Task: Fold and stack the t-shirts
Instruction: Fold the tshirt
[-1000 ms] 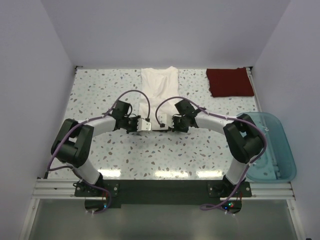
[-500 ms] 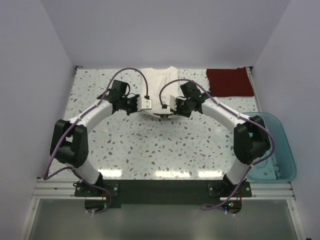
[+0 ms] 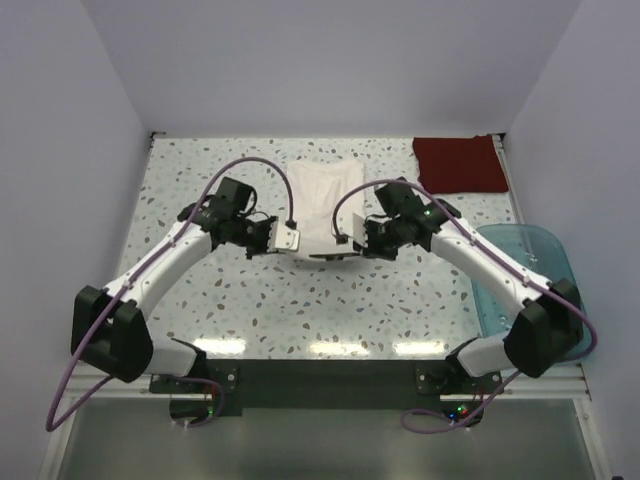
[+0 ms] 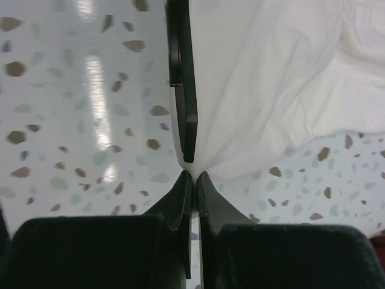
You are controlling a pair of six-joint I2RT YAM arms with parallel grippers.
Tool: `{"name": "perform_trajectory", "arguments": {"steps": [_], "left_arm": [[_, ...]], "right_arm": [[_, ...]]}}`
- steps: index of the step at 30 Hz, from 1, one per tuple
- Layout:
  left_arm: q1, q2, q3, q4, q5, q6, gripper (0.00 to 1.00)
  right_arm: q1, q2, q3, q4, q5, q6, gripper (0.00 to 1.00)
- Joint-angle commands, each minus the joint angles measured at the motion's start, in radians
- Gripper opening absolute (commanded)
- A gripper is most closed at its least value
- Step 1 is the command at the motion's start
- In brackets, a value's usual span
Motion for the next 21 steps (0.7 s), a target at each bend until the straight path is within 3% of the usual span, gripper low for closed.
{"name": "perform_trajectory", "arguments": {"steps": [1, 5, 9, 17, 21], "left_arm": [[-0.037, -0.138, -0.047, -0.259, 0.118, 0.071, 0.0], [-0.049, -0.254, -0.037, -0.431, 0.157, 0.049, 0.0], [-0.049, -0.237, 0.086, -0.479, 0.13, 0.029, 0.0], [-0.032, 0.089, 0.263, -0.296, 0.097, -0.02, 0.0], [0.001, 0.333, 0.459, -0.272, 0.125, -0.028, 0.0]], "right_arm": [[0.095, -0.183, -0.074, -0.201, -0.1, 0.05, 0.0], [0.13, -0.286, -0.091, -0.258, -0.159, 0.125, 0.0], [0.112, -0.238, -0.023, -0.3, -0.147, 0.09, 0.0], [-0.049, 0.014, 0.1, -0.326, -0.18, -0.044, 0.0], [-0.124, 0.192, 0.204, -0.323, -0.161, -0.093, 0.0]]}}
